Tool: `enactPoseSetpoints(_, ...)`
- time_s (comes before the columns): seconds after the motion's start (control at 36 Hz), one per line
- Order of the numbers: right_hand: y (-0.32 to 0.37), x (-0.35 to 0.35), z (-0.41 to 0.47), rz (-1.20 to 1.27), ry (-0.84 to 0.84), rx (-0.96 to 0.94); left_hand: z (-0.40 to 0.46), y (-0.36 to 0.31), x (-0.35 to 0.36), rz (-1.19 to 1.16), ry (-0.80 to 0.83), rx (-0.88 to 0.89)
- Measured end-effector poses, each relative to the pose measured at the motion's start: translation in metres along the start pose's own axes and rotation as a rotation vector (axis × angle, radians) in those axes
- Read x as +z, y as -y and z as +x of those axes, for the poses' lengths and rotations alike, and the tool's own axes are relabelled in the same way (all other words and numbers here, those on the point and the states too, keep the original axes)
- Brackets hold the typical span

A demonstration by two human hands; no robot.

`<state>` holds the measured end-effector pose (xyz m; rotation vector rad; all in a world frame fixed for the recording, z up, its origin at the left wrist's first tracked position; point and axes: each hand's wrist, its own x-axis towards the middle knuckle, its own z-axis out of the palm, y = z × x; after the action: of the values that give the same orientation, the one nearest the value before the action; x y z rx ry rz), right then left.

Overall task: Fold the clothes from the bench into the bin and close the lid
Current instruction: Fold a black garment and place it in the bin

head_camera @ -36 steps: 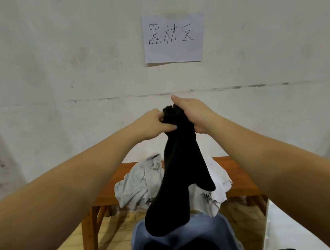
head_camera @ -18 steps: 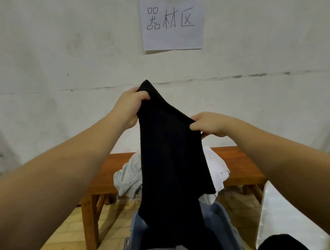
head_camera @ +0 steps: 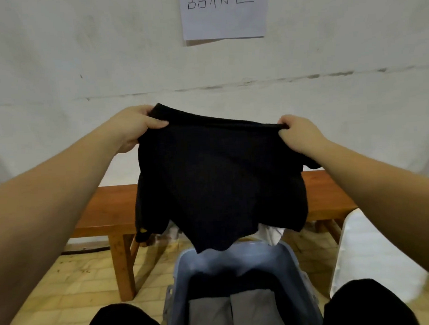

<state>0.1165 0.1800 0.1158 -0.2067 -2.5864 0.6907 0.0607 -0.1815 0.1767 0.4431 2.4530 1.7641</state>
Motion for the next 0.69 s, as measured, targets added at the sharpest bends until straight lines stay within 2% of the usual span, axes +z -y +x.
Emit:
enactPoseSetpoints(0.08,-0.016,0.007,-0.006,-0.150,0.048,0.007,-0.001,0.012,-0.006,-0.038,-0.155,-0.003)
enactPoseSetpoints(0.19,-0.036,0.002,-0.006,-0.089,0.000,0.137,-0.005,0.019,-0.011,-0.101,-0.248,-0.011)
enactPoseSetpoints(0.33,-0.040,-0.005,-0.002,0.027,-0.032,0.202,-0.009,0.019,-0.010,-0.089,-0.208,-0.069)
enactPoseSetpoints(0.53,-0.028,0.007,-0.004,0.125,-0.013,0.280,-0.011,0.009,0.027,-0.227,-0.139,-0.229)
enactPoseSetpoints(0.61,-0.010,0.022,-0.011,0.101,0.056,0.226,-0.012,-0.002,0.046,-0.322,-0.080,-0.246)
enactPoseSetpoints(0.69,0.010,0.036,-0.021,0.004,0.223,0.020,-0.014,-0.015,0.063,-0.427,-0.079,-0.213)
